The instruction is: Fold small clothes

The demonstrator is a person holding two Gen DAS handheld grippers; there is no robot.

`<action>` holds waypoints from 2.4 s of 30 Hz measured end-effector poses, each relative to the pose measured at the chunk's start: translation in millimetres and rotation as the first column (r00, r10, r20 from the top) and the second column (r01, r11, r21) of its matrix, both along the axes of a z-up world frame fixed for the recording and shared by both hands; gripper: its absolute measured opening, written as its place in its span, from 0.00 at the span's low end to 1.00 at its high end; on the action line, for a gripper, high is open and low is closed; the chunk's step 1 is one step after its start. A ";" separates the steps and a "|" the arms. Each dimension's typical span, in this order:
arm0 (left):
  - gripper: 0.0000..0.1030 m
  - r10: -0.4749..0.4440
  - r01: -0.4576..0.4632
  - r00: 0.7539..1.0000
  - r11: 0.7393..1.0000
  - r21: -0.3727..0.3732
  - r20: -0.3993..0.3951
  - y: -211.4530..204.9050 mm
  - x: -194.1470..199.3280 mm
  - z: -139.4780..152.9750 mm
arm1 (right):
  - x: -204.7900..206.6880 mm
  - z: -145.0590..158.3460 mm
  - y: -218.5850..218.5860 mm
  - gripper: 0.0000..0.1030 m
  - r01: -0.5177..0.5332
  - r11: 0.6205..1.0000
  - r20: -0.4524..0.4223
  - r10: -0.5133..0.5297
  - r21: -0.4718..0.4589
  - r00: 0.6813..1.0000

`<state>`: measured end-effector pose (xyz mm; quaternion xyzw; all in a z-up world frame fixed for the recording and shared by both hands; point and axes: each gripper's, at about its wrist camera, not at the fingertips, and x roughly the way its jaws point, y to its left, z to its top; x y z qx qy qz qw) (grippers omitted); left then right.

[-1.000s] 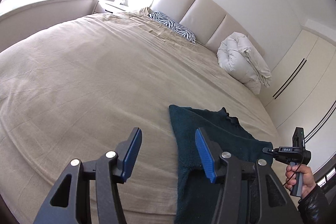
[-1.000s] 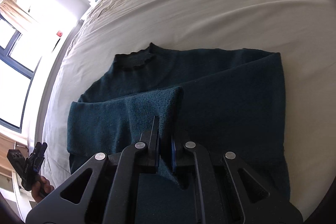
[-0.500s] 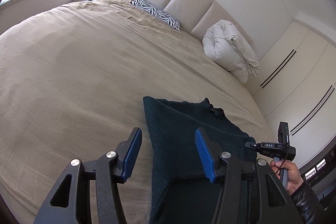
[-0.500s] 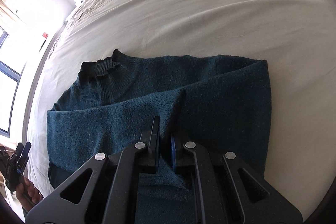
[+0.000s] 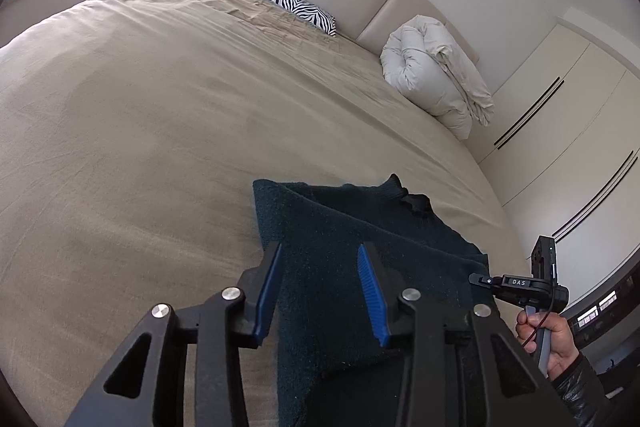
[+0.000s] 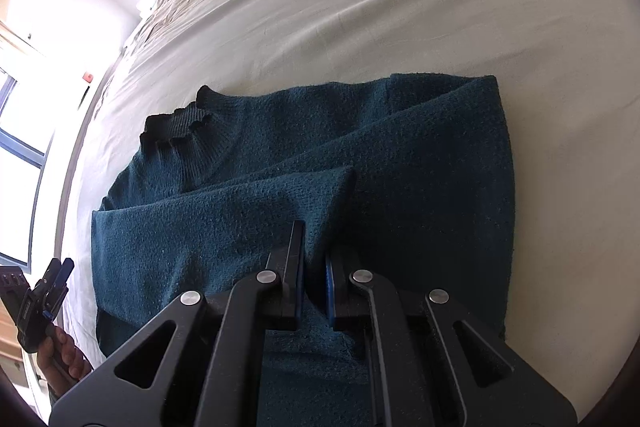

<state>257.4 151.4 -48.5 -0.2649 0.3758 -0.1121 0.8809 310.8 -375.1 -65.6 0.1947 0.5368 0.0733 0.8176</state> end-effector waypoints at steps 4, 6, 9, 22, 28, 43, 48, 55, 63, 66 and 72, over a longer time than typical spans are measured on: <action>0.33 -0.052 0.051 0.998 0.999 -0.009 -0.043 -6.2 24.9 -12.7 | 1.3 -13.4 -8.2 0.07 0.033 0.998 -0.002 -0.033 0.049 0.999; 0.33 -0.079 0.079 0.995 0.997 -0.002 -0.066 -11.7 37.9 -21.8 | -0.4 -19.2 -12.9 0.07 0.036 0.996 0.016 -0.037 0.079 0.999; 0.32 -0.101 0.108 0.985 0.993 0.046 -0.139 -21.1 58.4 -45.5 | -2.9 -24.4 -19.1 0.06 0.030 0.992 0.040 -0.035 0.126 0.999; 0.17 -0.131 0.144 0.986 0.981 0.133 -0.105 -25.9 32.6 -44.3 | -12.7 -37.2 -32.8 0.06 0.063 0.959 0.080 -0.089 0.276 0.993; 0.45 -0.159 0.177 0.983 0.946 0.271 -0.087 -43.1 -3.8 -32.4 | -36.5 -35.0 -42.9 0.09 0.083 0.939 0.103 -0.123 0.333 0.987; 0.71 -0.071 0.085 0.990 0.990 0.112 -0.119 -30.5 -194.0 -17.2 | -239.0 15.4 -112.1 0.63 0.302 0.908 0.170 -0.360 0.292 0.917; 0.72 -0.068 0.084 0.980 0.993 0.081 -0.187 -40.0 -243.1 -30.8 | -309.0 20.1 -109.6 0.63 0.274 0.940 0.183 -0.311 0.204 0.933; 0.74 -0.046 0.067 0.982 0.992 0.108 -0.184 -45.8 -265.1 -22.1 | -380.3 18.4 -97.6 0.63 0.249 0.961 0.201 -0.269 0.119 0.942; 0.76 -0.038 0.053 0.977 0.996 0.066 -0.208 -43.2 -275.8 -26.2 | -397.2 26.9 -83.8 0.63 0.207 0.961 0.216 -0.246 0.185 0.945; 0.76 -0.051 0.063 0.974 0.997 0.050 -0.221 -39.9 -281.6 -28.0 | -400.9 25.6 -82.5 0.63 0.213 0.964 0.196 -0.243 0.159 0.950; 0.76 -0.124 0.132 0.959 0.991 0.018 -0.254 -41.3 -295.0 -31.8 | -421.4 22.1 -97.1 0.63 0.240 0.964 0.178 -0.258 0.116 0.950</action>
